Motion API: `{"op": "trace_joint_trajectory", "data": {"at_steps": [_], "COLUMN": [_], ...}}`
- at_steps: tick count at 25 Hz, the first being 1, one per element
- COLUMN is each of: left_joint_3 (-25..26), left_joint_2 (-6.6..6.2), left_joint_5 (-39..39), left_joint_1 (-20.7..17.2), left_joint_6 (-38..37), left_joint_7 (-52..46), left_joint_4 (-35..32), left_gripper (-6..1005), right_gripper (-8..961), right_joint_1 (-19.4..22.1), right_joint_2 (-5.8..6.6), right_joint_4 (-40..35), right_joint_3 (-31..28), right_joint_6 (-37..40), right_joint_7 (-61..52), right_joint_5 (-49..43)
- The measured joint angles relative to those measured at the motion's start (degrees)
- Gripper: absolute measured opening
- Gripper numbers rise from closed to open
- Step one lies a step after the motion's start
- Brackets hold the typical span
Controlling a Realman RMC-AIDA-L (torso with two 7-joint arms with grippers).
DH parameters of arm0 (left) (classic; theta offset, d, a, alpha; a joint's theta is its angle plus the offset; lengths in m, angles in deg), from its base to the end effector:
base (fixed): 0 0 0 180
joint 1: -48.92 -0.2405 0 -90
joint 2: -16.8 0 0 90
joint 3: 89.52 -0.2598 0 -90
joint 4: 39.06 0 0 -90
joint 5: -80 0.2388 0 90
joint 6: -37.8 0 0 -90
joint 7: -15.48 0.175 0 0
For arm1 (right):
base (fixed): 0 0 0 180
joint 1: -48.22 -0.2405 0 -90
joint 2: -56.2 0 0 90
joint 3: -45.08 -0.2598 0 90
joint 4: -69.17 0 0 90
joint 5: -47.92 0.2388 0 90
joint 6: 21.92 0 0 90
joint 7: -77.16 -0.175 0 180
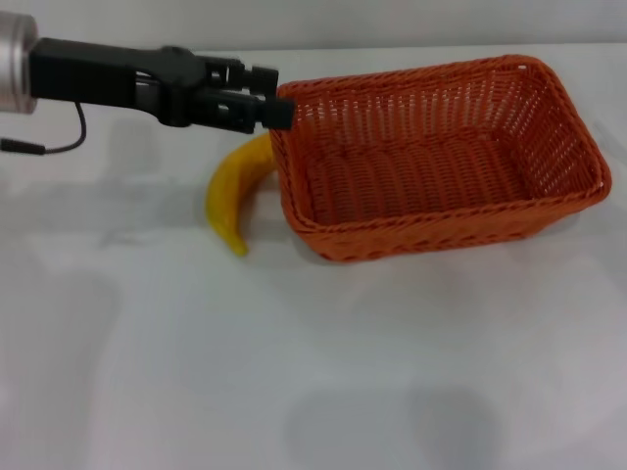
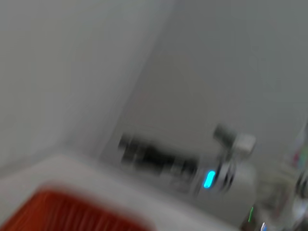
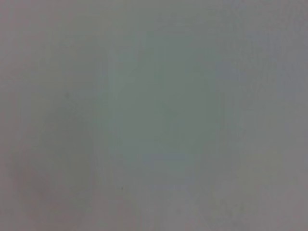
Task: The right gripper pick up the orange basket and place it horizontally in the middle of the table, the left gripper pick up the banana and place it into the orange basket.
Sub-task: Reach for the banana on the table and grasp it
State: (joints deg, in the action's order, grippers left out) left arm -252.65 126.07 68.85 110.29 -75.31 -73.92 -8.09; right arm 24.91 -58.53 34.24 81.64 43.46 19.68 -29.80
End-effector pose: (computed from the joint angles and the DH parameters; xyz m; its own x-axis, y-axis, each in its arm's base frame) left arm -0.1761 0.4137 0.0451 0.7614 0.4636 0.4532 0.4362 -0.8835 0.1709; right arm 0.3438 0.4178 0.0994 0.7404 0.0025 -0.6722 -0.6181 -0.3904 -0.6823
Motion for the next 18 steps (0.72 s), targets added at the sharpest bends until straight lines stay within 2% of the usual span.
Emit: {"op": "trace_joint_trajectory", "data": {"at_steps": [5,8,9,13,18], "left_joint_3": [0.0,0.0,0.0,-0.1,-0.1], "left_joint_2": [1.51,3.27,3.27,5.32,8.00], "left_joint_5": [14.1,22.1,22.1,30.4,32.8], "left_joint_1": [6.2,10.2,10.2,13.9,15.0], "left_joint_6": [7.6,10.8,10.8,13.6,16.3], "left_joint_7": [-3.7,-5.7,-5.7,-7.7,-8.3], "left_joint_4": [7.8,14.0,14.0,20.3,25.8], "left_gripper": [847,847,847,847,847], "right_gripper": [842,842,842,842,842], "right_joint_1": [-0.7,-1.1,-1.3,-1.5,-1.0], "right_joint_2": [0.05,0.05,0.05,0.05,-0.12], "right_joint_4": [1.6,2.5,2.7,3.2,3.6], "right_joint_3": [-0.2,-0.2,-0.2,-0.2,-0.2], "right_joint_6": [-1.1,-2.4,-2.7,-3.8,-3.8], "right_joint_7": [1.3,1.6,1.6,1.6,1.6], "right_joint_5": [0.0,0.0,0.0,0.0,0.0]}}
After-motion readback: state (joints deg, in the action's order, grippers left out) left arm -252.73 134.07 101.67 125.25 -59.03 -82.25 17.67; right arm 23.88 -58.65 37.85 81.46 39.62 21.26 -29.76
